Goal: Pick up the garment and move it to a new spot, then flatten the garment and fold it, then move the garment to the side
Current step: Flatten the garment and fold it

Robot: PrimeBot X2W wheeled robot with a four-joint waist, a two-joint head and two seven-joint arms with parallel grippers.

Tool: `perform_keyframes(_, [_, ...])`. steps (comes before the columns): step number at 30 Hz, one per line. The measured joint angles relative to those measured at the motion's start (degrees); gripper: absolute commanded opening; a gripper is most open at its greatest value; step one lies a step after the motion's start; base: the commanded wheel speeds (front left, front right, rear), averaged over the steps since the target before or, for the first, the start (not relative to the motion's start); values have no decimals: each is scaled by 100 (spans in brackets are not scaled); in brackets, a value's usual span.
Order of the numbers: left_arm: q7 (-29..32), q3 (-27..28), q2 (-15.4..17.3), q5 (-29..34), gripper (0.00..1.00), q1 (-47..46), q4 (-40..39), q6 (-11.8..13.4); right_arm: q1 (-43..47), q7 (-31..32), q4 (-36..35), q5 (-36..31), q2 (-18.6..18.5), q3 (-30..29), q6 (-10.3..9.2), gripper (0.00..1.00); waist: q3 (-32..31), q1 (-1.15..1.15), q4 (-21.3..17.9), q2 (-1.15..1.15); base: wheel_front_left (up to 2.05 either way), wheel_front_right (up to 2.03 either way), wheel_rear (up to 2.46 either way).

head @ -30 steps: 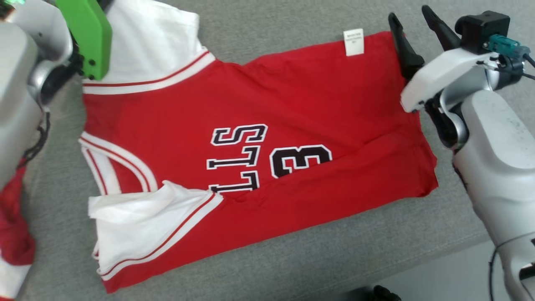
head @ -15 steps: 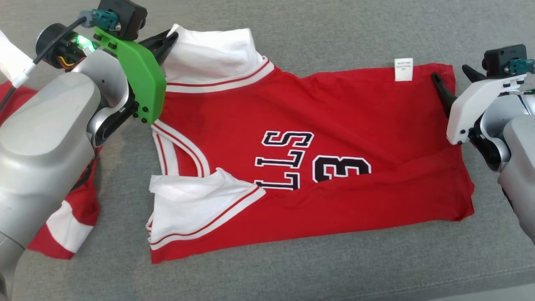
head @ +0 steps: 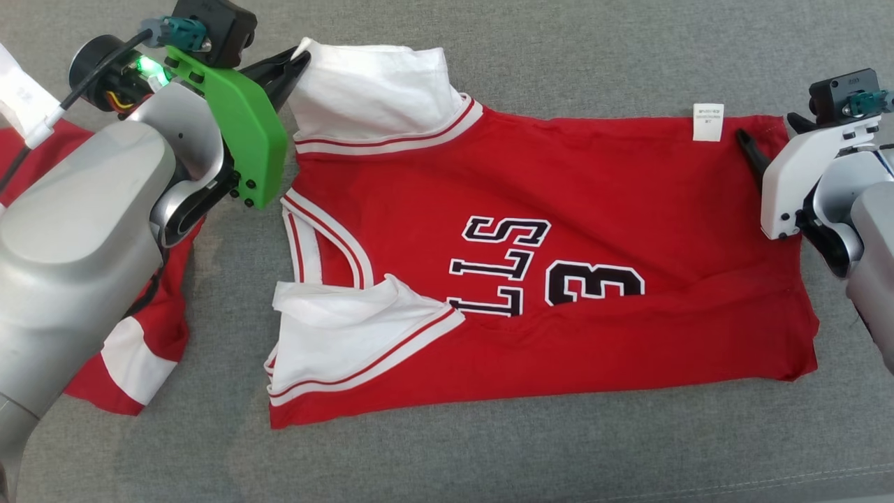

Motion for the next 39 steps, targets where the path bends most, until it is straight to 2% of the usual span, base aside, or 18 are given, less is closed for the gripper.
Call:
perform_keyframes(5, [15,-3,-5,0,0,-14,-27,7,-186,-56,231,76,9,129,0,100,74,0,9,0,0,0,0])
perform_keyframes(6, [15,-7,-11,0,0,-15,-27,8,-210,-44,286,111,22,160,0,77,80,0,12,0,0,0,0])
perform_keyframes(7, [15,-9,-15,0,0,-16,-24,8,-225,-30,324,134,35,202,0,16,81,0,13,0,0,0,0])
perform_keyframes(8, [14,-10,-18,-1,0,-16,-16,8,-238,-30,352,172,47,236,0,0,80,0,12,0,0,0,0])
perform_keyframes(13, [-66,5,-16,-11,0,-16,64,35,-263,-35,391,372,85,433,1,0,66,0,-5,0,0,0,0])
perform_keyframes(23, [-488,180,-9,-2,0,-126,371,168,-447,-635,406,744,20,468,5,0,148,0,-79,0,0,0,0])
perform_keyframes(29, [-892,290,-124,96,0,-282,761,279,-641,-1136,513,776,31,460,5,0,201,0,-123,0,0,0,0])
perform_keyframes(31, [-1131,361,-194,138,0,-347,907,403,-707,-1333,504,775,51,502,5,0,214,0,-135,0,0,0,0])
perform_keyframes(39, [-1664,405,-411,244,0,-459,1426,463,-904,-1829,630,778,64,567,5,0,168,0,-153,0,0,0,0])
